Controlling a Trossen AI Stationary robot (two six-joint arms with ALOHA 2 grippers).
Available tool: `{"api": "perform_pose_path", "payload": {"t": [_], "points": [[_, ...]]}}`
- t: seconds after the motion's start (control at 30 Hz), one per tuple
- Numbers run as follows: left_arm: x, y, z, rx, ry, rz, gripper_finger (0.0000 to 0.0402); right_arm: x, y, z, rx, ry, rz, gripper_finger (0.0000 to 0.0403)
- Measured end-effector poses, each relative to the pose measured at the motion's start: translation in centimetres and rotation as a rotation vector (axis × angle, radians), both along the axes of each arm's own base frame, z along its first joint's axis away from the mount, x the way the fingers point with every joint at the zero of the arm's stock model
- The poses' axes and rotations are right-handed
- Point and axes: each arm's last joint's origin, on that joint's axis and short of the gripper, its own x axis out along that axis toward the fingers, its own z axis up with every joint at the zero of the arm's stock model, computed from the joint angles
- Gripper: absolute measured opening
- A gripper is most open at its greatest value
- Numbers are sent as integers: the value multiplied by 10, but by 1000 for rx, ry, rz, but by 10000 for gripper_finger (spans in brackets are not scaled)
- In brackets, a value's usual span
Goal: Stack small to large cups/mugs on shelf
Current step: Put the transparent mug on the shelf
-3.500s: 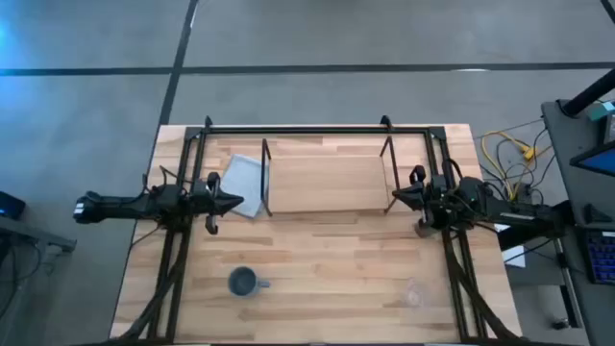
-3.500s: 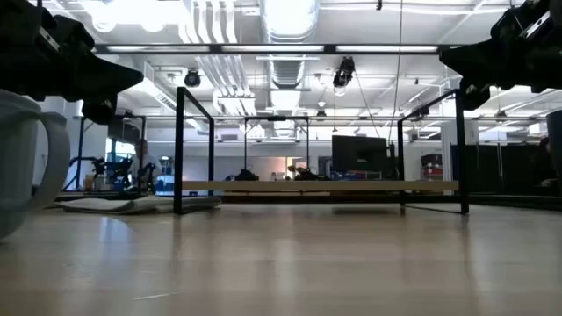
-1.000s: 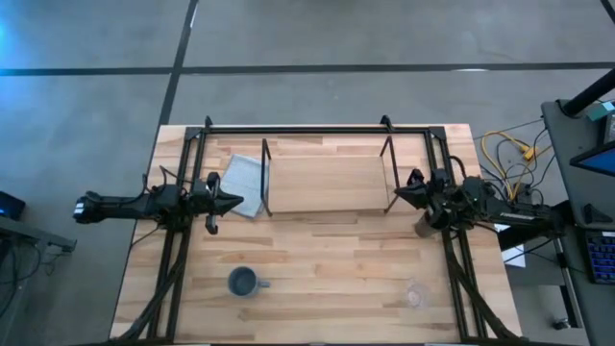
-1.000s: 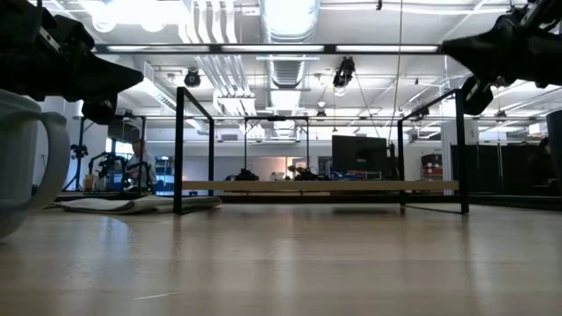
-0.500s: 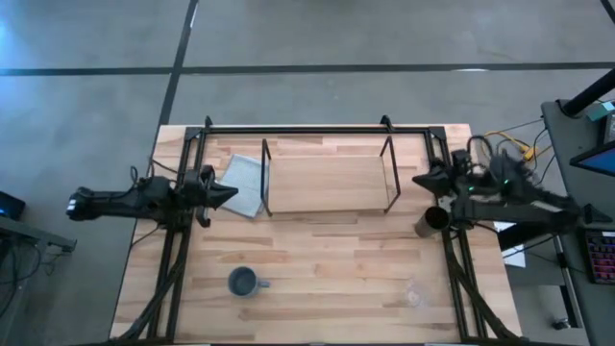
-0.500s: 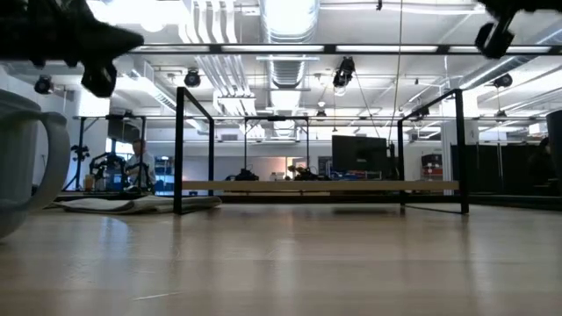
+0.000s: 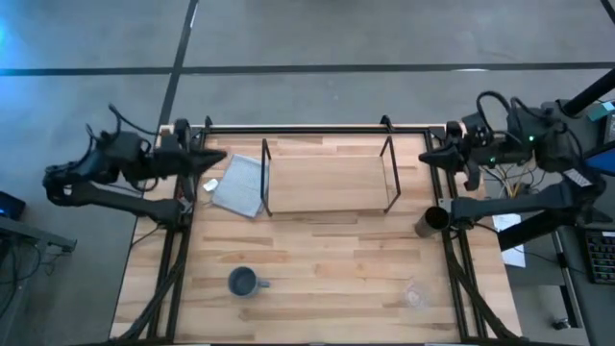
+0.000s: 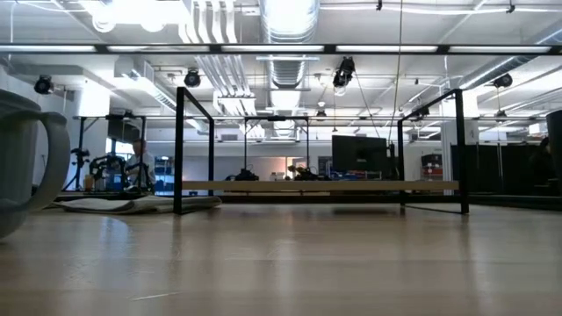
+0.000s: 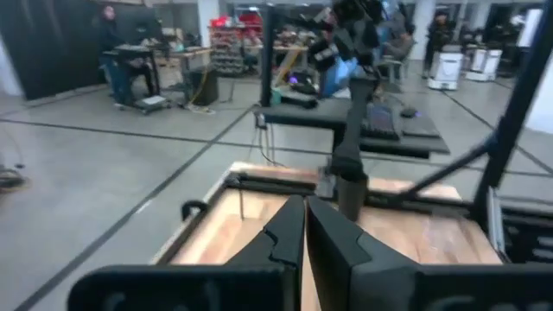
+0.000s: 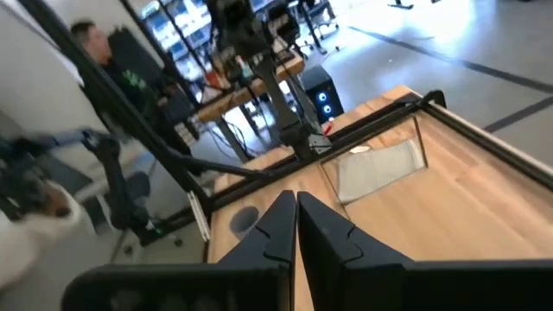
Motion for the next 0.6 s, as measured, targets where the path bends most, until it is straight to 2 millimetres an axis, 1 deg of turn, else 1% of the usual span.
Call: {"api": "perform_pose_path", "payload": {"t": [0.07,0.13,0.23,0.33,0.37,0.5,0.6], "points": [[5,1,17,45,-6,28,1,4,-1,9,-23,31,7,9],[10,1,29,110,-5,39,1,6,-1,16,-19,72,20,9],[19,1,37,171,11,39,1,10,2,15,1,171,126,9],[29,0,36,176,36,36,1,16,9,6,31,295,295,9],[31,0,35,177,43,36,1,18,12,2,59,343,327,9],[40,0,29,174,75,33,1,30,29,-17,146,542,410,9],[46,0,25,174,102,31,1,39,44,-26,139,590,468,9]]}}
